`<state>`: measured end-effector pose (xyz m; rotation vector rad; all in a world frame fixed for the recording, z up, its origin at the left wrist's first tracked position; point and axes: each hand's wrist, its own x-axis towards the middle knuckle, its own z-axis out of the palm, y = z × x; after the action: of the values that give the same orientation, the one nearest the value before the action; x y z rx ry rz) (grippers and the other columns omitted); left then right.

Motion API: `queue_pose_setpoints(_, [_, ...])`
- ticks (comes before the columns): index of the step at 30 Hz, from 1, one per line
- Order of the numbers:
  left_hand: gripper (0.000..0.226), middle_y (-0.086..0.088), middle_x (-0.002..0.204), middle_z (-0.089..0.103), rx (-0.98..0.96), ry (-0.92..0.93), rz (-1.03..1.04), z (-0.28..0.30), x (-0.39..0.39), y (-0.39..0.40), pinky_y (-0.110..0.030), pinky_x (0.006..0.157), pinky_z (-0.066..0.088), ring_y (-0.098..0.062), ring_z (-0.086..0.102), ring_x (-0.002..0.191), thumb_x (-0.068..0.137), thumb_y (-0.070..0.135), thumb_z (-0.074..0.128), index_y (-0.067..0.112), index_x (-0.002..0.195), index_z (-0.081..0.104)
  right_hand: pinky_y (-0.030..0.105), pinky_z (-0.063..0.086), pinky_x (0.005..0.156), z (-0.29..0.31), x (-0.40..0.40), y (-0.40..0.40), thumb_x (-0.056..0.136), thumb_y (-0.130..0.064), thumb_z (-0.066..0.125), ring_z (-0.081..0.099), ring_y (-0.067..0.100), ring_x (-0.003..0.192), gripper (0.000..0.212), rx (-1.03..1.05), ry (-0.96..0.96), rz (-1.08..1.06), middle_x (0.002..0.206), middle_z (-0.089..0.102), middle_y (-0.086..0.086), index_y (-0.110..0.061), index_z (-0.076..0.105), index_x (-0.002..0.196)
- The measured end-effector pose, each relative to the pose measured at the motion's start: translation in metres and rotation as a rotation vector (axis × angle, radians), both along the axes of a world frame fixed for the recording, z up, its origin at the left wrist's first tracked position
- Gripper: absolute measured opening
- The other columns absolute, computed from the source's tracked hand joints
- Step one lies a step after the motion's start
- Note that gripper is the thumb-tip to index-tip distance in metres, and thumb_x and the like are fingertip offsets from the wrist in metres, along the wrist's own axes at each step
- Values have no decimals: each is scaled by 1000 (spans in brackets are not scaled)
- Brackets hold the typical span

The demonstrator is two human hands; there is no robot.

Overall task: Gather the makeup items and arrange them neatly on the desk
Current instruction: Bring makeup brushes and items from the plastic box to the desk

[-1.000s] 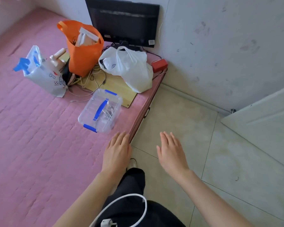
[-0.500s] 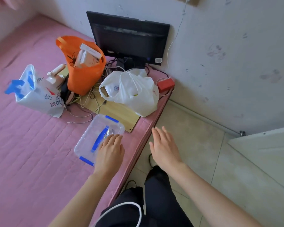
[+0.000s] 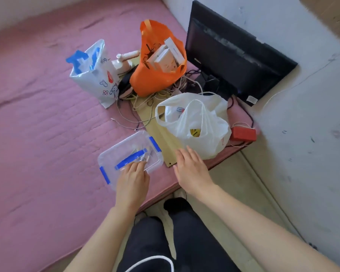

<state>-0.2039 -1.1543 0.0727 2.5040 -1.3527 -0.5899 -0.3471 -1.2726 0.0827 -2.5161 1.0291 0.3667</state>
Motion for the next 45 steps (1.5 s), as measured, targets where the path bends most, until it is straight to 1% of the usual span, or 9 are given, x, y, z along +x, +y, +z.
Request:
queue_pose_setpoints(9, [26, -10, 103, 69, 6, -36, 241, -28, 20, 18, -38, 76, 52, -29, 61, 99, 83, 2, 63, 3, 109, 65, 38, 17, 118, -46, 55, -20, 100, -23, 37, 19, 30, 144, 51, 61, 6, 195, 152, 30, 10, -7, 24, 146])
queue_pose_setpoints(15, [34, -8, 120, 63, 72, 5, 411, -70, 57, 42, -37, 86, 45, -27, 53, 113, 93, 11, 50, 7, 126, 57, 38, 22, 116, -81, 102, -14, 99, -23, 36, 25, 27, 141, 48, 94, 3, 238, 148, 34, 7, -8, 28, 144])
queue_pose_setpoints(23, [37, -6, 127, 56, 20, 87, 670, -138, 107, 70, -40, 91, 44, -26, 48, 116, 91, 10, 49, 8, 128, 53, 34, 30, 110, -140, 145, -9, 99, -24, 37, 35, 25, 129, 41, 20, -19, 250, 136, 45, 5, -8, 37, 136])
queue_pose_setpoints(27, [44, -7, 138, 45, 9, 157, 803, -173, 119, 76, -39, 98, 40, -26, 43, 122, 92, 11, 48, 6, 135, 43, 33, 25, 114, -173, 158, -17, 100, -27, 37, 27, 25, 138, 48, 19, 10, 206, 147, 35, 7, -8, 29, 143])
queue_pose_setpoints(31, [48, -10, 143, 40, 26, 286, 954, -208, 124, 70, -42, 100, 37, -29, 41, 128, 97, 23, 44, 9, 141, 35, 36, 18, 117, -204, 163, -28, 101, -29, 35, 15, 30, 144, 58, 24, 61, 131, 157, 14, 15, -7, 13, 150])
queue_pose_setpoints(35, [37, -10, 129, 52, 9, 369, 1030, -237, 125, 63, -39, 88, 41, -29, 51, 111, 98, 30, 41, 12, 130, 45, 46, 25, 111, -227, 164, -37, 99, -35, 39, 14, 40, 142, 71, 171, 86, -116, 158, -2, 19, -12, -5, 151])
queue_pose_setpoints(37, [29, -7, 118, 57, -51, 373, 1055, -247, 124, 60, -37, 79, 41, -26, 52, 95, 98, 30, 42, 14, 120, 49, 45, 32, 105, -238, 163, -41, 99, -33, 40, 27, 40, 137, 74, 290, 62, -258, 156, 10, 21, -12, -9, 151])
queue_pose_setpoints(40, [24, -4, 112, 59, -119, 330, 1086, -258, 123, 61, -34, 74, 39, -23, 52, 89, 97, 31, 41, 16, 115, 49, 37, 39, 82, -251, 157, -46, 101, -33, 33, 50, 37, 115, 66, 331, 51, -307, 139, 41, 21, -12, -4, 151])
queue_pose_setpoints(45, [22, 2, 103, 61, -153, 215, 1031, -270, 117, 68, -35, 68, 39, -22, 52, 83, 99, 35, 39, 21, 114, 49, 36, 43, 66, -265, 145, -53, 101, -17, 29, 56, 32, 83, 50, 207, -37, -200, 103, 59, 16, -12, 15, 149])
